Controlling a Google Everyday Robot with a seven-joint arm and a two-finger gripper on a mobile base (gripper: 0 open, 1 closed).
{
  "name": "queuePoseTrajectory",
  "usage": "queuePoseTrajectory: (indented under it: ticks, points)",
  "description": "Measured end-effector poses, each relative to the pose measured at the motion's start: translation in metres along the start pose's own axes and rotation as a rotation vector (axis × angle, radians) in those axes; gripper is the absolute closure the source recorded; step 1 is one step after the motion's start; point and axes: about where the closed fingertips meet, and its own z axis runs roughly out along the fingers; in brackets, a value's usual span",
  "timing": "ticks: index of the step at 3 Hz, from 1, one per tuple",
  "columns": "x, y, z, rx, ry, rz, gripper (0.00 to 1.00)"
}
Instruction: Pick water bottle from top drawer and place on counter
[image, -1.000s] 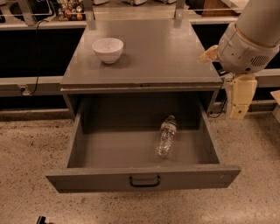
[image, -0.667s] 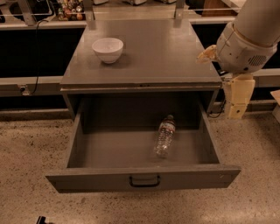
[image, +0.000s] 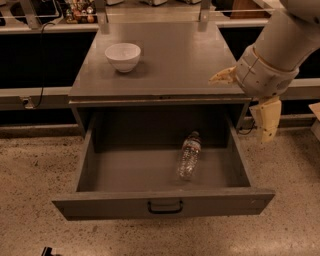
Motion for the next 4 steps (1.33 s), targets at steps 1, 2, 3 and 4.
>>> queuePoseTrajectory:
  ticks: [1, 2, 3, 4]
  points:
    - [0.001, -0.013, 0.002, 0.055, 0.008, -0.113, 0.0]
    - [0.009, -0.027, 0.03, 0.023, 0.0, -0.122, 0.0]
    - [0.028, -0.042, 0.094, 0.008, -0.017, -0.187, 0.0]
    - [0.028, -0.042, 0.094, 0.009, -0.018, -0.187, 0.0]
